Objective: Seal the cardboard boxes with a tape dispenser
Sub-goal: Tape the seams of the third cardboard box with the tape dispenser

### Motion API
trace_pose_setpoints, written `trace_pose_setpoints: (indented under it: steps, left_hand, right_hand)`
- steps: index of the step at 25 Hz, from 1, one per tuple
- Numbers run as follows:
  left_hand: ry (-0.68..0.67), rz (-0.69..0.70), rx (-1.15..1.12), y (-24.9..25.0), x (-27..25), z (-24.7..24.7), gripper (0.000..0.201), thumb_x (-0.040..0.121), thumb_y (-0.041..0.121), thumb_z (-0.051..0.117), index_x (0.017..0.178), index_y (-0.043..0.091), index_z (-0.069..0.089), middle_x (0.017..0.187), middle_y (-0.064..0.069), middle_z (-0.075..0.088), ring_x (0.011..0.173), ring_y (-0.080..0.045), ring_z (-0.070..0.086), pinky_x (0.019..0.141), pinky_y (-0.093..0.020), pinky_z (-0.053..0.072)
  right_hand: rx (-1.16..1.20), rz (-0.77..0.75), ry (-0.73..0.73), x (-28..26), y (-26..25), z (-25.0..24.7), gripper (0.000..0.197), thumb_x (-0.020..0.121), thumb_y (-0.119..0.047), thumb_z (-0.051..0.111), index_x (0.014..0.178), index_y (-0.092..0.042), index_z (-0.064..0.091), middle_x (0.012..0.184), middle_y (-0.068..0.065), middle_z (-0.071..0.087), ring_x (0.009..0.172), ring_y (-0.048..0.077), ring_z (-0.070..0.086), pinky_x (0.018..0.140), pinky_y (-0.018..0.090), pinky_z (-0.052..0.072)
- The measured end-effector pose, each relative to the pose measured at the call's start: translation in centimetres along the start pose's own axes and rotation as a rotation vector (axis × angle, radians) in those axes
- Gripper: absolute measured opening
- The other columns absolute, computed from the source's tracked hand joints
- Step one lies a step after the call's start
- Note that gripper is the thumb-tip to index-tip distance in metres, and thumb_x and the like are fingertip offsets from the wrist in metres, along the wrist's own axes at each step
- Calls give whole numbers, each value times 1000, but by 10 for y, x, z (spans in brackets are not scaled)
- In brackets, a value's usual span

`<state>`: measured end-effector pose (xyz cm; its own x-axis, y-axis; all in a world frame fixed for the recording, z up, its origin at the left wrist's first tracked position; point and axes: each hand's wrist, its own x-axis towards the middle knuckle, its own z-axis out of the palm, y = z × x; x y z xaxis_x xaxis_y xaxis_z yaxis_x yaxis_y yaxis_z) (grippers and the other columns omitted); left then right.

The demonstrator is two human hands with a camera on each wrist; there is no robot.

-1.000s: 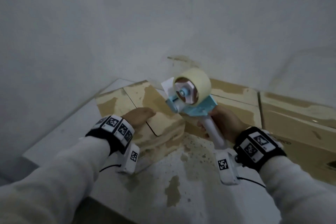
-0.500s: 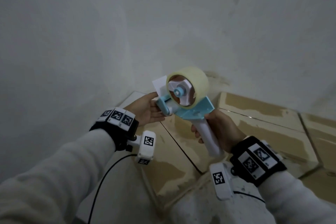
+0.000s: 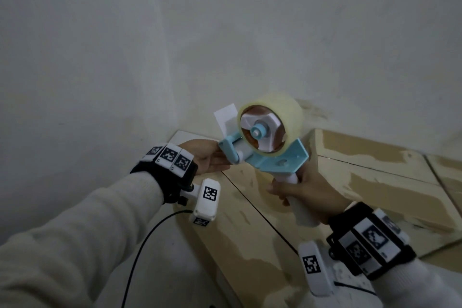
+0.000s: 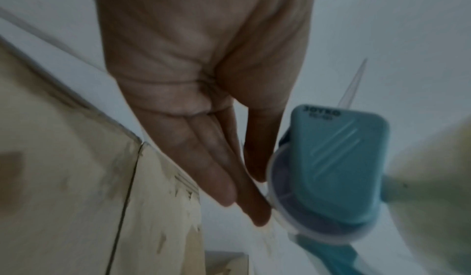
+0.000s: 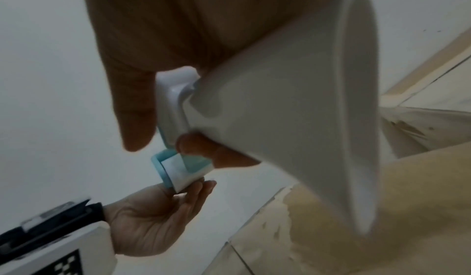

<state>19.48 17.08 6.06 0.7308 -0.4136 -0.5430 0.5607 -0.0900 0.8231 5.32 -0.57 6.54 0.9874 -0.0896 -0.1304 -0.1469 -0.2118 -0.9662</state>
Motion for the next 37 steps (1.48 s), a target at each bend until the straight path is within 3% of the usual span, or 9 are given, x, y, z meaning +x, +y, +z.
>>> trace_pose_setpoints:
  steps: [5, 9, 13, 16, 22, 27, 32, 34, 37]
  left_hand:
    - [70, 78, 174, 8, 24, -21, 17, 94, 4, 47, 80, 5, 58, 77, -13, 62, 65, -20, 61, 51, -24, 55]
    - [163, 214, 348, 17, 40, -52, 17, 85, -4, 59, 71, 6, 63, 53, -4, 67, 44, -10, 64, 49, -19, 55]
    - [178, 225, 388, 8, 51, -88, 10, 81, 1, 68, 72, 5, 64, 52, 1, 69, 49, -9, 68, 55, -20, 56]
    - [148, 226, 462, -1, 62, -95, 10, 81, 2, 68, 73, 5, 65, 53, 3, 69, 51, -8, 68, 59, -21, 56]
    - [-13, 146, 693, 4, 77, -93, 15, 80, -1, 68, 94, -3, 67, 51, 4, 69, 51, -4, 68, 48, -13, 51]
    - [-33, 98, 923, 0, 89, -86, 25, 80, 9, 71, 102, -2, 66, 83, -11, 70, 58, -4, 66, 61, -18, 54]
    - [-46, 46, 1225, -4, 89, -75, 47, 86, 18, 64, 126, -2, 51, 112, -16, 63, 94, -26, 64, 76, -34, 53]
    - [-9, 102, 1318, -1, 84, -75, 52, 84, 18, 67, 128, -2, 47, 124, -20, 58, 107, -32, 60, 85, -38, 50]
    - [-76, 159, 1191, 1, 71, -70, 31, 90, 10, 56, 119, -1, 57, 122, -18, 62, 103, -27, 62, 74, -32, 50]
  right_hand:
    - [-43, -8, 85, 14, 1, 23, 14, 80, -3, 68, 86, -11, 59, 63, 6, 57, 47, 9, 52, 48, 28, 46]
    - [-89, 18, 97, 22, 9, 34, 11, 82, -8, 66, 83, -16, 58, 53, -3, 57, 48, 12, 52, 51, 31, 45]
    - [-166, 77, 18, 17, 18, 39, 10, 82, -22, 66, 82, -30, 61, 56, -1, 59, 54, 15, 55, 55, 32, 48]
    - [-190, 67, 13, 22, 25, 44, 21, 80, -22, 65, 77, -43, 61, 56, 1, 61, 53, 19, 56, 53, 33, 48]
    - [-226, 47, -5, 24, 28, 47, 19, 84, -18, 65, 80, -37, 63, 56, 1, 59, 49, 17, 54, 48, 29, 46]
    - [-242, 55, 5, 23, 28, 47, 3, 85, -18, 65, 84, -20, 63, 55, 2, 60, 46, 15, 55, 47, 31, 48]
    - [-237, 73, 49, 24, 28, 48, 3, 84, -13, 65, 87, -12, 65, 63, 22, 61, 47, 22, 52, 50, 38, 47]
    - [-230, 72, 48, 24, 30, 48, 5, 83, -13, 65, 87, -16, 66, 63, 19, 61, 47, 21, 52, 50, 37, 47]
    - [-234, 65, 14, 25, 32, 44, 9, 79, -24, 67, 88, -22, 64, 64, 12, 63, 49, 21, 56, 51, 38, 51]
